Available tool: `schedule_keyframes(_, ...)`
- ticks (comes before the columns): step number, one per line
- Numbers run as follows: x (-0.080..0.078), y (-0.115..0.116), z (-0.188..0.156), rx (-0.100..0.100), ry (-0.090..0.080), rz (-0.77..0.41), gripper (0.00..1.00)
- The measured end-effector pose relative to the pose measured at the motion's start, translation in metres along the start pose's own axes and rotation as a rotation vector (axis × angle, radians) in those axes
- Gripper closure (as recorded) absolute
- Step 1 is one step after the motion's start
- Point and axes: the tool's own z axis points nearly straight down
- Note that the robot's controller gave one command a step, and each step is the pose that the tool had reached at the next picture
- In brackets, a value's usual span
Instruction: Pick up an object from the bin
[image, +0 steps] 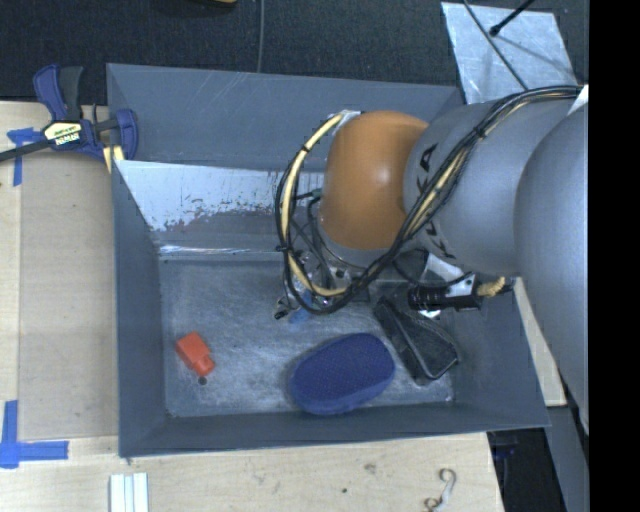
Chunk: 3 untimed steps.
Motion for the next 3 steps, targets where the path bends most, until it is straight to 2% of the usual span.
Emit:
schedule_keyframes(1,0.008,-0.083,0.054,0.007,0.006,-0.015,1.0)
schedule_keyframes(2,0.05,-0.018,0.026,-0.004,0.0,0.392,1.0)
schedule_keyframes(3,0.026,-0.01,0.011,-0.002,-0.001,0.858,1.0)
